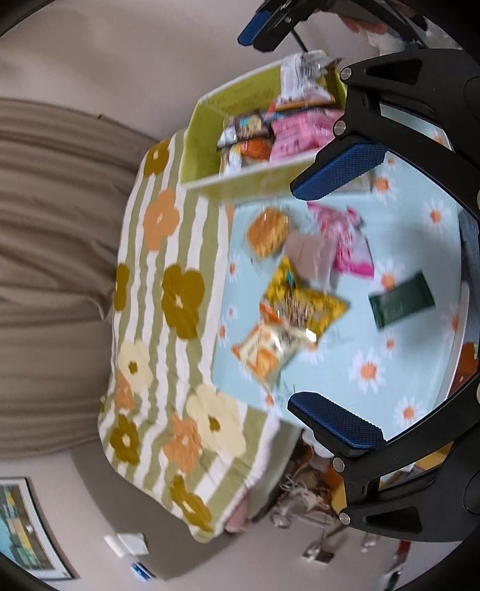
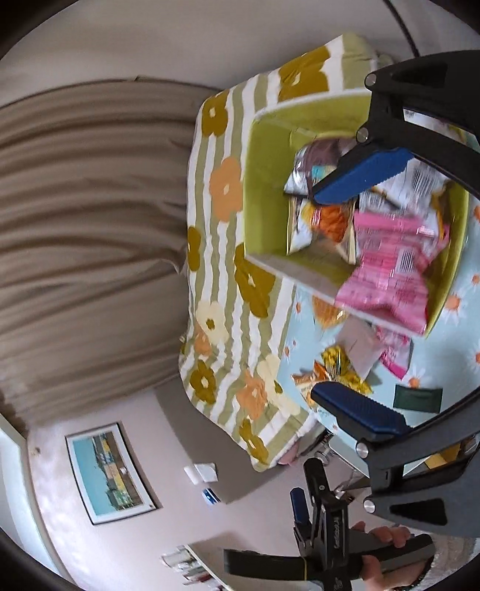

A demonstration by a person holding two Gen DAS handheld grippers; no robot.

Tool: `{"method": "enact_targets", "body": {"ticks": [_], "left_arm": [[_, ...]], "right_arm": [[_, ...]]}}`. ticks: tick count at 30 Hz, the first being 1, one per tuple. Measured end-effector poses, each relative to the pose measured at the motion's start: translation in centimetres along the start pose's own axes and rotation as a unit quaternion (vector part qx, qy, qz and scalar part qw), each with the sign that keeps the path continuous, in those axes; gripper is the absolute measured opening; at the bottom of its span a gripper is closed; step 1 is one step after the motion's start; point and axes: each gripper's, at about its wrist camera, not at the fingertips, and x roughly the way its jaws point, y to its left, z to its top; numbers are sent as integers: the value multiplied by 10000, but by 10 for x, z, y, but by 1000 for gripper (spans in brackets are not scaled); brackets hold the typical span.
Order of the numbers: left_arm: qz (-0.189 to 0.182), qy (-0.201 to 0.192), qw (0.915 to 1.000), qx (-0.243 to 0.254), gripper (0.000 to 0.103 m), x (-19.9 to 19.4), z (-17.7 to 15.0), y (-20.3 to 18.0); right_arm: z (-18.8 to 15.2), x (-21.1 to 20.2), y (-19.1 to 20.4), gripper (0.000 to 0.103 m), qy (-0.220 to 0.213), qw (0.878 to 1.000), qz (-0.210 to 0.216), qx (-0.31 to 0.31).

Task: Organize snacks
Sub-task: 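Move both tools back toward the remaining snacks on the daisy cloth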

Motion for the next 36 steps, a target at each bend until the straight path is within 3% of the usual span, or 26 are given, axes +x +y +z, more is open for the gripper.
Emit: {"method": "enact_targets", "body": {"ticks": [2,5,10,15,18,20,27,32,34,36], "left_arm": [[16,34,10000,-70,103,4,3,25],[-64,88,9999,-64,103,14,10,56],[-349,358,9984,278,103,42,26,93],[-729,871,9905,771,103,86,42,112],[-1075,1167,9812,1098,103,114,47,117],[-1442,1377,9712,1307,103,135,50,118],[-1804,1933,9452,1917,103,200,53,106],[-1864,1877,9262,2688,103,226,51,87],[-1887,1842,9091,3225,103,231,52,80],[-1875,1868,8822,3894,103,236,50,75]], "right_arm": [[3,8,10,96,156,9999,42,-4],[6,18,31,96,29,10000,68,2],[9,49,70,96,100,9995,-161,268],[5,92,103,96,405,9969,-334,590],[-1,115,120,96,548,9950,-493,677],[-5,128,127,96,656,9932,-567,782],[-29,172,144,96,973,9836,-912,1216],[-49,192,145,96,1305,9758,-1122,1347],[-54,197,142,96,1402,9732,-1156,1409],[-58,203,139,96,1492,9710,-1167,1457]]}}
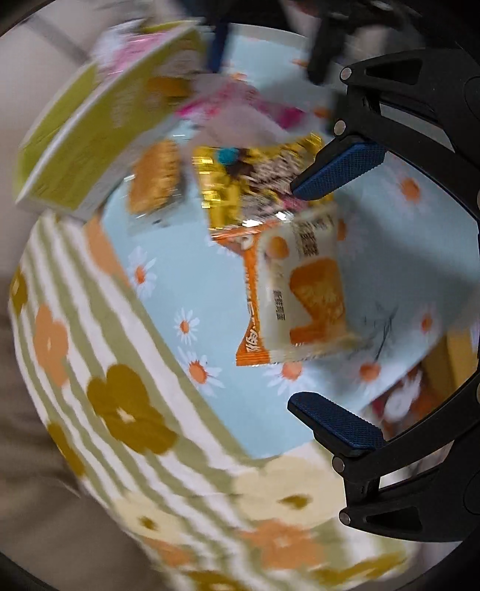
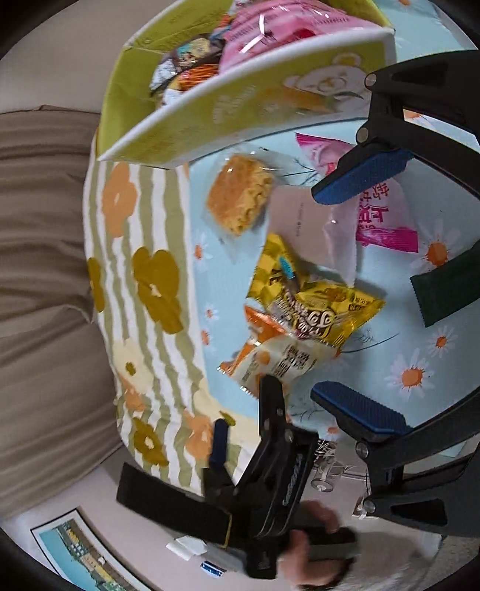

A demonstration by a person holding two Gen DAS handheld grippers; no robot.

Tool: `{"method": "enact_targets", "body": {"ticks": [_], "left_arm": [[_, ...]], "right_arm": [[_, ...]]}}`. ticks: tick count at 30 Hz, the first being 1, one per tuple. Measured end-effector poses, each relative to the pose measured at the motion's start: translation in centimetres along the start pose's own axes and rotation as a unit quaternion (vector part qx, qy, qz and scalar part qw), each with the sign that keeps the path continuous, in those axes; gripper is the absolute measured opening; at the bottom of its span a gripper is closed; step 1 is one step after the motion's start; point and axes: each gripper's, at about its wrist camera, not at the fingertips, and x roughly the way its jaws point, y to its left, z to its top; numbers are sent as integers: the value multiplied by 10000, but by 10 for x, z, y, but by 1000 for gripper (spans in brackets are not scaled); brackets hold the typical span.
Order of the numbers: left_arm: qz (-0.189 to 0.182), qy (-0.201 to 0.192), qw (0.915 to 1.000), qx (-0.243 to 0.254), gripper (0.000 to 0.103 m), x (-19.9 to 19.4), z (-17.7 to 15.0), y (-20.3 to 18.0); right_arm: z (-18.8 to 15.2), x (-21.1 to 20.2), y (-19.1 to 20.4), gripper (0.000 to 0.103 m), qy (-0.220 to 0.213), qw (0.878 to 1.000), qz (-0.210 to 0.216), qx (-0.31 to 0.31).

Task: Organize snacks
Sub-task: 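Move both tools back toward the remaining snacks on the daisy cloth, then grasp the orange-white cake bag with the left gripper while the right grasps the gold chocolate bag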

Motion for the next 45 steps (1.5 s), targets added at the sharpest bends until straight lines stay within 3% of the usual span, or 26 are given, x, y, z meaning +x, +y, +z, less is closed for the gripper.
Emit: {"method": "enact_targets", "body": {"ticks": [4,9,13,15,18,22,29,35,41,45], "left_arm": [[256,349,9895,1378,103,11,-5,-15],[434,435,9597,2741,103,22,-7,-39],[602,505,9346,3469,103,42,-6,-49],[579,591,9276,3643,103,53,-4,-50],[458,663,9249,3715,103,64,-3,-49],[465,636,9230,3767,92,73,-2,-48],[366,452,9288,3660,83,70,-3,-41],[293,531,9420,3301,81,64,-6,-34],[232,622,9639,2579,80,60,-7,-14],[264,604,9713,2287,80,58,-8,-6]], "right_arm": [[-1,11,-1,96,83,9999,11,55],[-2,27,3,93,144,9999,49,29],[-3,39,8,87,214,9995,2,-235],[-3,44,10,82,254,9988,28,-408],[-2,50,13,76,317,9972,7,-682],[-1,56,17,76,337,9944,-18,-1001],[1,68,21,75,400,9902,-8,-1336],[1,76,23,75,494,9882,66,-1448],[3,92,26,75,612,9881,214,-1398],[8,100,26,75,611,9898,363,-1238]]}}
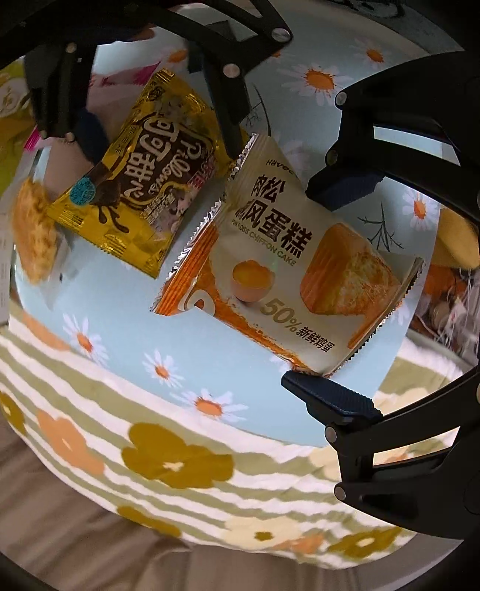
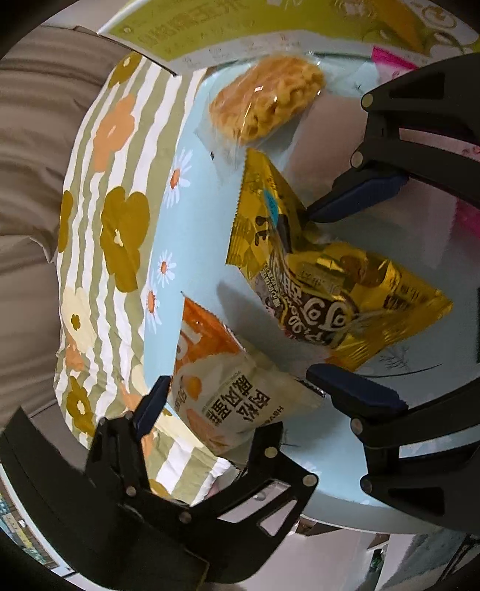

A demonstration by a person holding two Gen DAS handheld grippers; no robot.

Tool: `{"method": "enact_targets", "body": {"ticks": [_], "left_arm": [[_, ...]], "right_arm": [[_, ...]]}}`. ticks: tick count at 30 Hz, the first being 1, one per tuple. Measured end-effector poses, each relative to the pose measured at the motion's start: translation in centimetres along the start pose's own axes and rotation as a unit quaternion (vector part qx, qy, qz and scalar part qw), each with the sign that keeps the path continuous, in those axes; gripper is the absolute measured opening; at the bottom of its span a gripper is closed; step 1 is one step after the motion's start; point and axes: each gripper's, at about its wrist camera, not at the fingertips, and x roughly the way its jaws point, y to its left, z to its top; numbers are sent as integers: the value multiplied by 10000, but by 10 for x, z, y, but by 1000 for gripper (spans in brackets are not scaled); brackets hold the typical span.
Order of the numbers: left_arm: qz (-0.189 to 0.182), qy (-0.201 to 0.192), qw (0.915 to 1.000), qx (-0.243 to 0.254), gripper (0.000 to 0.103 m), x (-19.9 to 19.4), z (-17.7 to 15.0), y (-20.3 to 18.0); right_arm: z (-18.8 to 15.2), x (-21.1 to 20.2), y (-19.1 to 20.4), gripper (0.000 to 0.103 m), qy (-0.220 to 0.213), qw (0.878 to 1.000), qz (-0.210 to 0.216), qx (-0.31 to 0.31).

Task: Organize snacks
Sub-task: 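Grasp the orange-white cake bag with the left gripper while the right grasps the gold chocolate bag, then lift both bags over the cardboard box and open both grippers to release them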

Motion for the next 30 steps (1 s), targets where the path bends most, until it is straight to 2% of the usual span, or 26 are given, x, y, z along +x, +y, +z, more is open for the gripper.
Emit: {"method": "enact_targets", "body": {"ticks": [3,10,14,23,30], "left_arm": [[-14,-7,9997,-233,80,-1,-3,5],[23,-90,9982,-591,80,-10,-8,6],[73,-190,9969,-758,80,-23,-10,5],[217,-479,9912,-1216,80,-80,-11,6],[479,-819,9840,-1511,80,-139,12,-1]], "right_arm": [[3,7,-1,62,44,10000,-21,20],[7,5,2,52,-42,10000,8,-38],[4,-10,-2,51,-167,9997,39,148],[4,-78,-2,51,-679,9972,-39,298],[9,-153,-19,51,-1213,9920,-64,331]]}}
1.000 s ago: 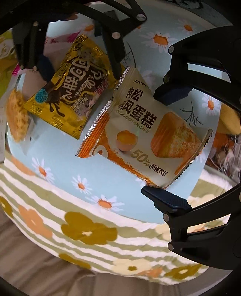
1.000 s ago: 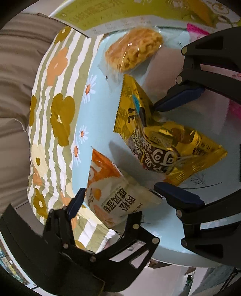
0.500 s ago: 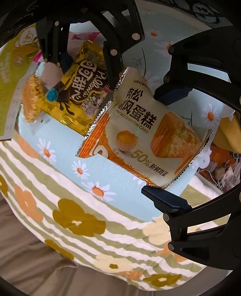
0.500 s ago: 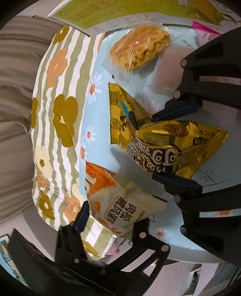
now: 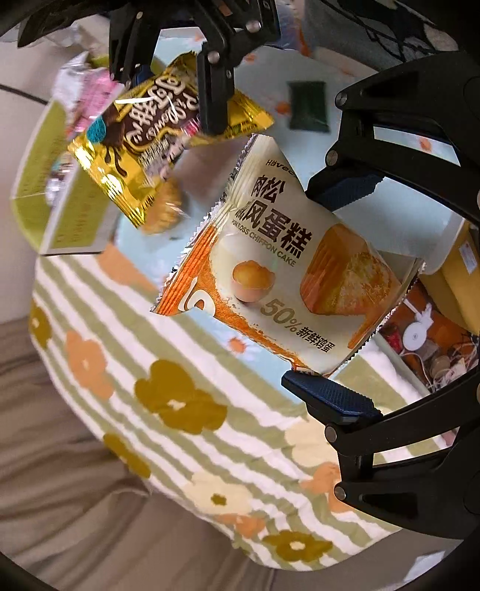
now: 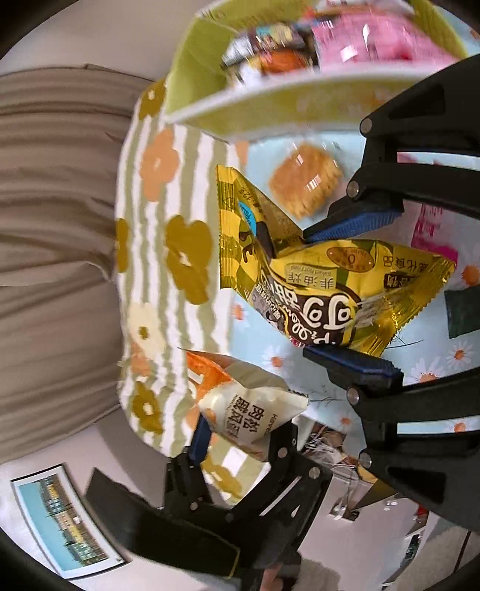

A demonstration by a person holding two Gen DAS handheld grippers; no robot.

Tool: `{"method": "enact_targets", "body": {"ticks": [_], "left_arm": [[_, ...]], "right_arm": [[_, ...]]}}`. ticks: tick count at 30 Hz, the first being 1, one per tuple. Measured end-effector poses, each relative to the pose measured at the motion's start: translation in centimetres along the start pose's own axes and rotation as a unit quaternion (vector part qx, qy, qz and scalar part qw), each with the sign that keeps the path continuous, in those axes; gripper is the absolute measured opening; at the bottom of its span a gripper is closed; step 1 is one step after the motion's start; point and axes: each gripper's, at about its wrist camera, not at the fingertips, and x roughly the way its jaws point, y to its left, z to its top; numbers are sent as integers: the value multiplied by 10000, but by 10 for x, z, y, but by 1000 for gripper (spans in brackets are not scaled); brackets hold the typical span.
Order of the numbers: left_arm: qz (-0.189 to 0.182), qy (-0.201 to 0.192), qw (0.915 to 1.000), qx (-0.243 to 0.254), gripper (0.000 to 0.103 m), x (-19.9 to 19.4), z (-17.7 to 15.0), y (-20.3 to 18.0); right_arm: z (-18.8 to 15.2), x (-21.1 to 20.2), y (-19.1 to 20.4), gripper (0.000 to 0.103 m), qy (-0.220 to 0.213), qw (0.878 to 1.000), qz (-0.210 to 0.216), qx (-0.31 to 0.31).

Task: Organize snacks
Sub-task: 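Lift both bags over the cardboard box and open both grippers to release them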

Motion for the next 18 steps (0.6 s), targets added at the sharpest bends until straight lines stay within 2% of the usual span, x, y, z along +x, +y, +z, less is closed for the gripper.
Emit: {"method": "enact_targets", "body": {"ticks": [3,9,15,18], "left_arm": [[188,-119,9996,-147,80,-21,20,-11],[285,-411,9966,-651,80,-51,73,-53],[214,-566,9920,-1110,80,-49,140,-108],[65,-595,9888,-1367,80,-38,169,-130]], "right_arm": [[8,-33,-21,51,-199,9997,78,103],[17,-91,-84,51,-413,9990,148,52],[19,-131,-154,51,-466,9986,171,-162],[18,-142,-188,51,-453,9986,168,-191]]}}
